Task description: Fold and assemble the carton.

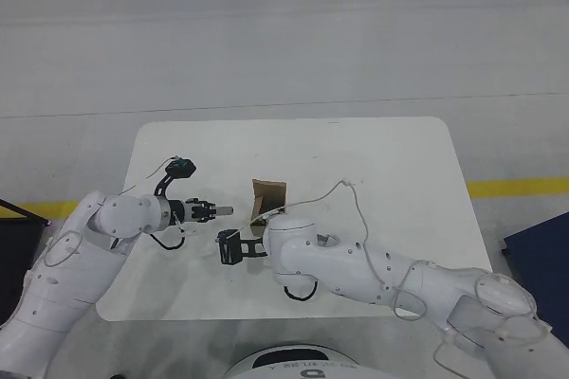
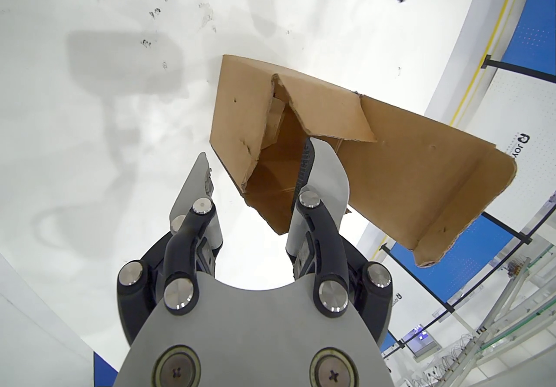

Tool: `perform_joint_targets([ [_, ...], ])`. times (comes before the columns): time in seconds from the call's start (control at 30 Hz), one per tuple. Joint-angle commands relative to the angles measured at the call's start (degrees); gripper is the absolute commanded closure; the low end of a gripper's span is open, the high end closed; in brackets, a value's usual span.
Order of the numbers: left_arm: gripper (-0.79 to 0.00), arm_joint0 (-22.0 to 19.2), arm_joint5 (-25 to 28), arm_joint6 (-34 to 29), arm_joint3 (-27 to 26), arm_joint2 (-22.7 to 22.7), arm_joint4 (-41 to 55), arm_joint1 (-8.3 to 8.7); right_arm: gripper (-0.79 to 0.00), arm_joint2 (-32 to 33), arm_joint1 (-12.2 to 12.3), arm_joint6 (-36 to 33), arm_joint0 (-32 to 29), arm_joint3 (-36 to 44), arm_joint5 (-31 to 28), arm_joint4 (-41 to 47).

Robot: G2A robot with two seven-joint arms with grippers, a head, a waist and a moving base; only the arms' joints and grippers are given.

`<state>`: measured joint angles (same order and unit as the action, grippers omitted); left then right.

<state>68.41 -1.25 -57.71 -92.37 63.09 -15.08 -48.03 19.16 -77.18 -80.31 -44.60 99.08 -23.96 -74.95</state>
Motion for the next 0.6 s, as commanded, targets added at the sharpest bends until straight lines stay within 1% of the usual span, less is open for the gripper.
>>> perform_joint_targets([
  [0.0, -0.785, -1.4, -0.3, -0.5, 0.8, -1.8, -0.7, -0.45, -0.388, -0.6, -0.5, -0.3, 0.5, -0.8, 0.3, 0.2],
  [0.27, -0.785, -6.4, -0.2, -2.6, 3.0, -8.6, -2.6, -2.54, -0.388, -1.3, -2.2, -0.6, 1.8, -2.6, 1.1, 1.7],
  [0.3, -0.785, -7.0, -0.2, -2.7, 3.4, -9.4, -3.0, -2.83, -0.419, -1.2, -2.4, -0.4, 1.7, -2.7, 1.4, 1.5],
  [0.33, -0.785, -7.5, -0.3, -2.7, 3.7, -10.2, -2.9, -3.13, -0.428, -1.1, -2.5, -0.1, 1.6, -2.8, 1.7, 1.5],
  [0.43, -0.785, -8.8, -0.3, -2.3, 4.9, -11.9, -2.6, -3.91, -0.428, -0.9, -2.9, 1.0, 1.3, -3.4, 1.9, 1.1],
  [0.57, -0.785, -10.0, 0.0, -2.0, 6.1, -13.0, -2.1, -4.61, -0.422, -0.5, -3.4, 2.8, 0.8, -4.3, 1.7, 0.8],
])
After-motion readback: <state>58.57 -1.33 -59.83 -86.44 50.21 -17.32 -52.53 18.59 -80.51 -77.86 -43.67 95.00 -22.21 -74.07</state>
